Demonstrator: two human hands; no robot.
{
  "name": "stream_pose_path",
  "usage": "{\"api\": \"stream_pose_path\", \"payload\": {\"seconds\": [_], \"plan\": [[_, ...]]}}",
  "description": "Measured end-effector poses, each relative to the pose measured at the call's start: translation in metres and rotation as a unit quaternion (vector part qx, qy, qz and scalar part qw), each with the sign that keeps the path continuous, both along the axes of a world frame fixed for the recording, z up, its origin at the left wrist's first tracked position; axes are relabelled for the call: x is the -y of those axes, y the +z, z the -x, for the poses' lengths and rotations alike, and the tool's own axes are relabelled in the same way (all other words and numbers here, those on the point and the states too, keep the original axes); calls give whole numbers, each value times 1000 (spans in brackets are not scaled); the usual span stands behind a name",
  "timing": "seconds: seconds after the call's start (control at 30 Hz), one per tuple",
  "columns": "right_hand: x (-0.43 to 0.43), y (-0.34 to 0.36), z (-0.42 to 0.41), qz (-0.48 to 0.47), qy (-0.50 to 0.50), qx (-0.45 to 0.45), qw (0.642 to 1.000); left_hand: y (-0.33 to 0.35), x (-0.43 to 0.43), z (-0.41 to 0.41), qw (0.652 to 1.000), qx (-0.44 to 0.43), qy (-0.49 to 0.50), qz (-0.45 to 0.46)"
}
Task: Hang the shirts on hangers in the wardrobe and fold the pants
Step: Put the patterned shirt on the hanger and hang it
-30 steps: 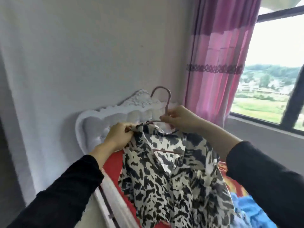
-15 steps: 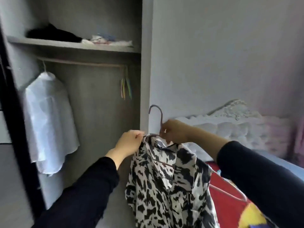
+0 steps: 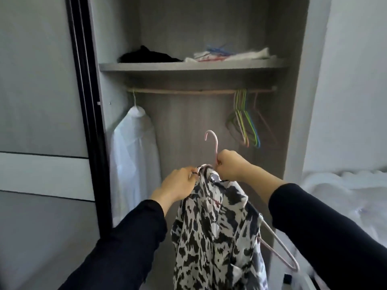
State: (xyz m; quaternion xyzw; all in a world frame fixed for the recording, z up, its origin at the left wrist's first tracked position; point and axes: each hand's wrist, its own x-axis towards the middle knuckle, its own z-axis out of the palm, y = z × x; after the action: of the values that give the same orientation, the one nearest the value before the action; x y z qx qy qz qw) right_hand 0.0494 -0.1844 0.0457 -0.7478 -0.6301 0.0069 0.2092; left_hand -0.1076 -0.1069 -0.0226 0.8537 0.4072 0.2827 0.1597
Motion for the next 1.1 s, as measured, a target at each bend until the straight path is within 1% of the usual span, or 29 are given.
{"api": "stream_pose_path", "payload": {"seconds": [0.17, 0.27, 0.33, 0.43, 0.57, 0.7, 0.9, 1.1], "plan": [[-119, 11, 6, -28, 37, -18, 999, 25, -103, 5, 997, -2, 51, -52], [-184, 29, 8, -32, 64, -29, 997, 45, -168, 9, 994, -25, 83, -68], [-228, 45, 11, -51, 77, -38, 995, 60, -212, 12, 990, -24, 110, -89], [-279, 61, 19, -88, 88, -50, 991, 81, -261, 19, 984, -17, 118, -129], [-348, 70, 34, -105, 90, -56, 989, 110, -330, 32, 979, -10, 120, -164], [-407, 81, 39, -118, 75, -55, 989, 142, -398, 50, 966, -19, 136, -219], [-478, 119, 54, -198, 71, -95, 973, 190, -483, 70, 951, 41, 165, -257], [-531, 138, 67, -221, 59, -138, 964, 220, -531, 69, 956, 72, 165, -232]]}}
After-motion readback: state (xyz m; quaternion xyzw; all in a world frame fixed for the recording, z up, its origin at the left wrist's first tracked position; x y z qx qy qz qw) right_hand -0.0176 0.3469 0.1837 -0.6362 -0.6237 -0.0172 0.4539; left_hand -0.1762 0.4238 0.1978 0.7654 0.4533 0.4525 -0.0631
